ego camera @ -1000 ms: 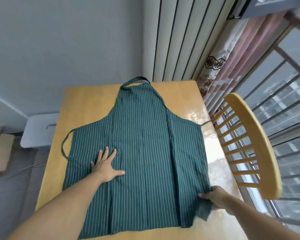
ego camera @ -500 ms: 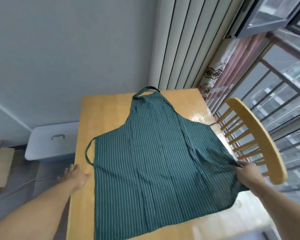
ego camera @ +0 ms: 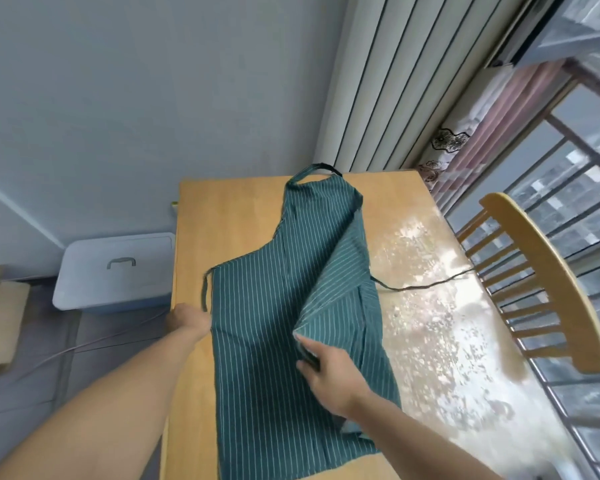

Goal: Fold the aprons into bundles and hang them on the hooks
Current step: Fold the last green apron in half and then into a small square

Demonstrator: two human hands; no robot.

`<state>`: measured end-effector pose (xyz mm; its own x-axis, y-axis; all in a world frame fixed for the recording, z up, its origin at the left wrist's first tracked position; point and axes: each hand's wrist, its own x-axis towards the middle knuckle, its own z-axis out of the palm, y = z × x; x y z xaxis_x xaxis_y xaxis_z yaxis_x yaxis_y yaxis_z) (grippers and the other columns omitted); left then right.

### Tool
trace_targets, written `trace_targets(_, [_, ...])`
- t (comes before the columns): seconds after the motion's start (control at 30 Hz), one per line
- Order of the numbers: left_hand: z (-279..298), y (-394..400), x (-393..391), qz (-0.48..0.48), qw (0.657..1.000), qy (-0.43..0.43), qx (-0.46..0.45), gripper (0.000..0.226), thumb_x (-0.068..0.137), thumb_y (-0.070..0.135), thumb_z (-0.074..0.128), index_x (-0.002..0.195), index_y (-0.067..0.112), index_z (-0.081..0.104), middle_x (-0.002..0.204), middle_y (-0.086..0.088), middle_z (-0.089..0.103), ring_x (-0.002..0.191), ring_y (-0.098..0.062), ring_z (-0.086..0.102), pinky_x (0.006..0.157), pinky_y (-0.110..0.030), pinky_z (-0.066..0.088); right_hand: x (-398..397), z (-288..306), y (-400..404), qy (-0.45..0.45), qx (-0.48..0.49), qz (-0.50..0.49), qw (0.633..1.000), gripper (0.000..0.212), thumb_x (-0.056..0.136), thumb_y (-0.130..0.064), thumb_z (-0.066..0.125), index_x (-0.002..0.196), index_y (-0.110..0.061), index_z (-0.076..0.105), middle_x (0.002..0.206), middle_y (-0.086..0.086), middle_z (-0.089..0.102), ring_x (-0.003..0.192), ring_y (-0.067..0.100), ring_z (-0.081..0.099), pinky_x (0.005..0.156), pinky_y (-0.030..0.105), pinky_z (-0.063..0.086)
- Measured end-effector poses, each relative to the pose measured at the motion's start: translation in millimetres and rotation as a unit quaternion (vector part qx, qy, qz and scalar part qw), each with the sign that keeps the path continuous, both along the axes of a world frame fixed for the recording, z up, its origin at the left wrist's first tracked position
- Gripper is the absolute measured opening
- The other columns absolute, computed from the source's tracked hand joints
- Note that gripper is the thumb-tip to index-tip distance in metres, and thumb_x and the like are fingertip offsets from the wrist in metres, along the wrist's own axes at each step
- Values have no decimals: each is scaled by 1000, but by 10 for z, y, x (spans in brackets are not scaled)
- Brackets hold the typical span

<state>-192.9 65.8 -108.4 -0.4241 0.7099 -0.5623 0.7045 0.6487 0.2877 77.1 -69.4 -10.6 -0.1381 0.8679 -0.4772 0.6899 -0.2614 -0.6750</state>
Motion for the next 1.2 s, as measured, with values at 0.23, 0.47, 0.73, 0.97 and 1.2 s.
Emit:
trace_targets(0.23, [149, 197, -451, 57, 993, -45, 89, 25, 96, 22, 51, 92, 1, 64, 90, -19, 70, 76, -33, 65, 65, -36, 54, -517, -337, -66, -35, -78, 47, 995, 55, 106, -26, 45, 158, -31, 29, 127, 2, 68, 59, 6, 54, 55, 23, 48])
trace_targets(0.47, [513, 268, -1037, -17, 982, 154, 111, 56, 85, 9, 67, 137, 7, 44, 140, -20, 44, 128, -41, 41, 103, -50, 40, -792, -385, -24, 13, -154, 64, 986, 58, 106, -30, 46, 160, -25, 26, 132, 11, 64, 69, 13, 62, 66, 32, 56])
trace_targets(0.73, [312, -187, 455, -203, 952, -229, 24, 77, 80, 42, 82, 144, 28, 41, 132, 7, 56, 108, -20, 65, 90, -41, 58, 8, -368, 429, -72, -93, -31, 993, 35, 101, -43, 57, 130, -25, 60, 108, -3, 71, 86, 14, 72, 81, 35, 62])
trace_targets(0.97, [85, -513, 1202, -245, 966, -72, 32, 76, 90, 39, 73, 150, 19, 30, 133, -1, 59, 112, -19, 62, 96, -38, 55, 1451, -596, 972, -243, -112, -224, 937, 58, 99, -15, 46, 152, -20, 24, 93, 9, 65, 71, 23, 63, 54, 32, 48])
trace_targets(1.2, [104, -521, 1143, -166, 981, -97, 11, 53, 108, 38, 37, 158, 22, 28, 133, -4, 61, 97, -16, 66, 70, -27, 50, 972, -264, 1563, -184, 141, -277, 933, 11, 104, -26, 46, 107, -26, 57, 106, -4, 69, 85, 21, 62, 72, 35, 48])
